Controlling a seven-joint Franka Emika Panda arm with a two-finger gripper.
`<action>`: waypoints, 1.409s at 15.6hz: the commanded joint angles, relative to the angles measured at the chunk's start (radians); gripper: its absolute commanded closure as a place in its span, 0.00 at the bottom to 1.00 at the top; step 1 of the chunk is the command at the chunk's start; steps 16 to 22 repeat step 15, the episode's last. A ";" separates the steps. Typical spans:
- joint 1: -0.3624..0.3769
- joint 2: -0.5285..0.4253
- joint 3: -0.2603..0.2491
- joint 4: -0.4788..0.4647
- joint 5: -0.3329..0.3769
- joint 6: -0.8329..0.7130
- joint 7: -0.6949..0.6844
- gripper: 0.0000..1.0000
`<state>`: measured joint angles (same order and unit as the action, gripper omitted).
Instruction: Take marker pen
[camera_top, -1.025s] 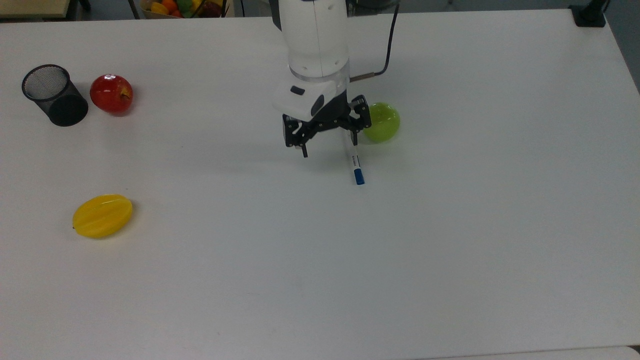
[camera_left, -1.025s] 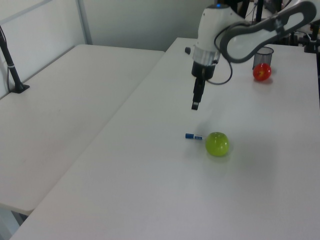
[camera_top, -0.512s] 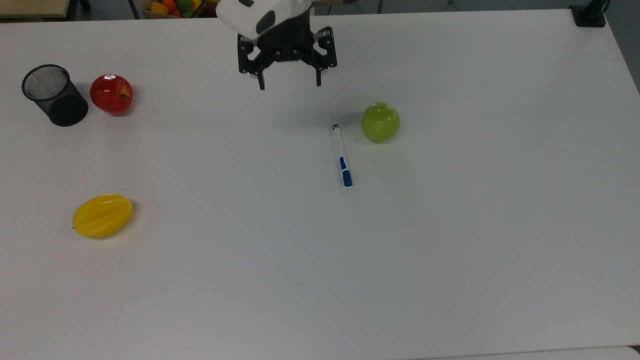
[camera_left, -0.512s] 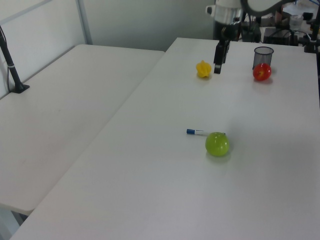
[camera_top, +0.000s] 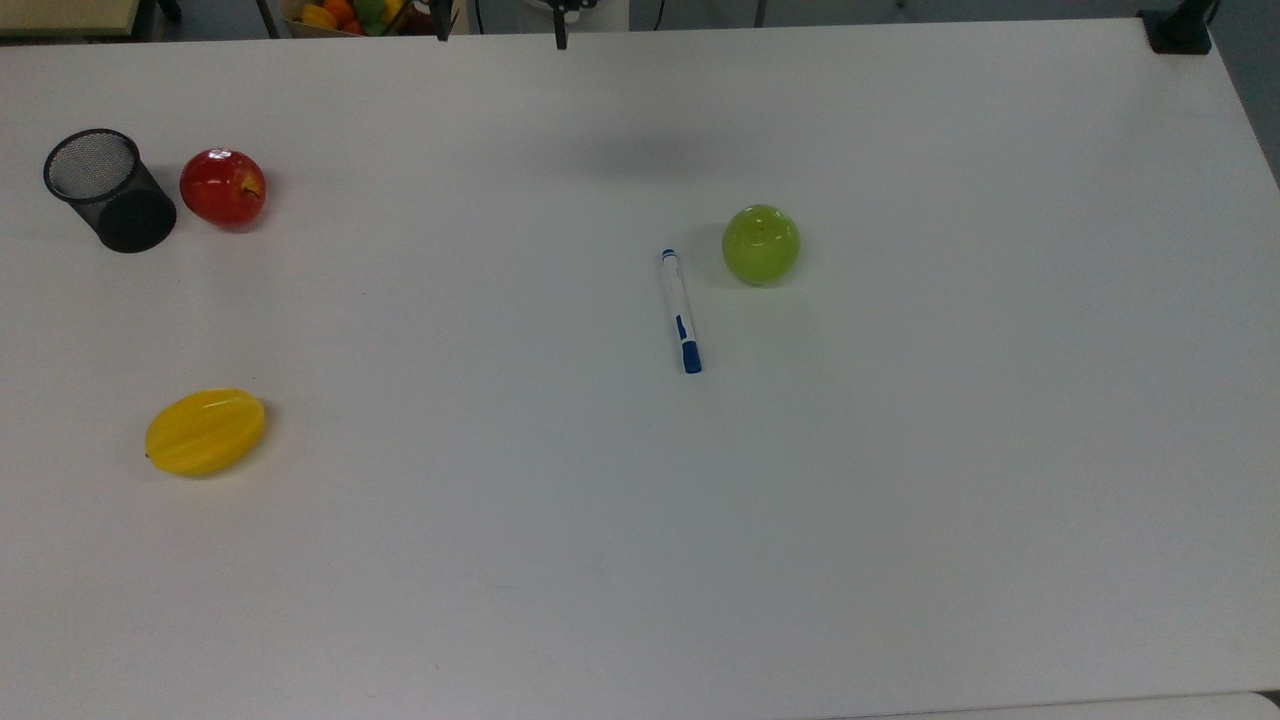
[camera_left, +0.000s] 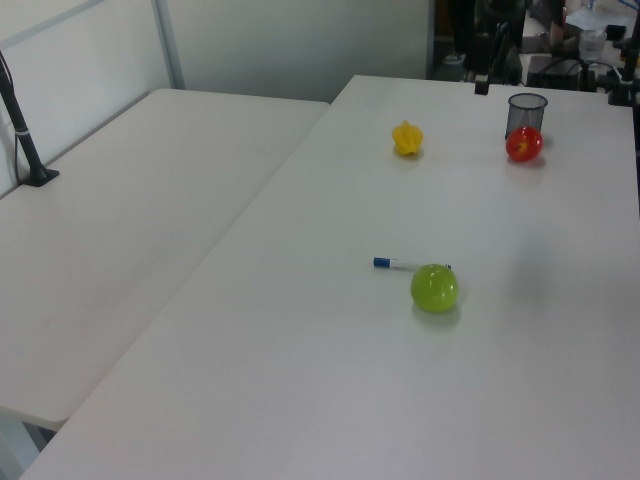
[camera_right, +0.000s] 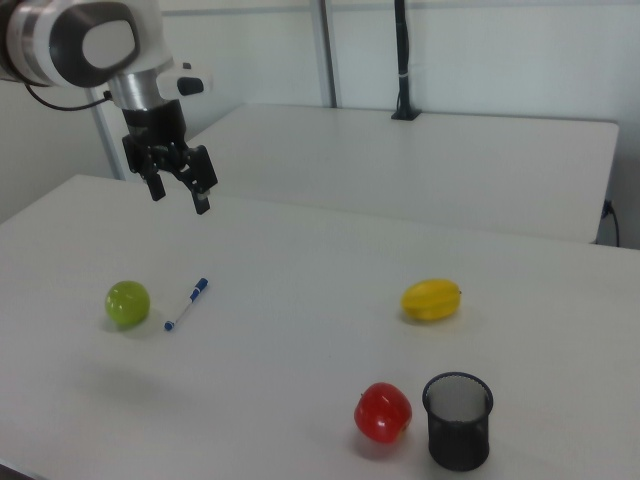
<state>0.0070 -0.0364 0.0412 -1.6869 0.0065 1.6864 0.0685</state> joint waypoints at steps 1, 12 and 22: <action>0.056 -0.039 -0.044 0.015 0.009 -0.047 0.021 0.00; 0.111 -0.027 -0.135 0.015 0.049 0.044 -0.154 0.00; 0.111 -0.025 -0.135 0.013 0.049 0.045 -0.154 0.00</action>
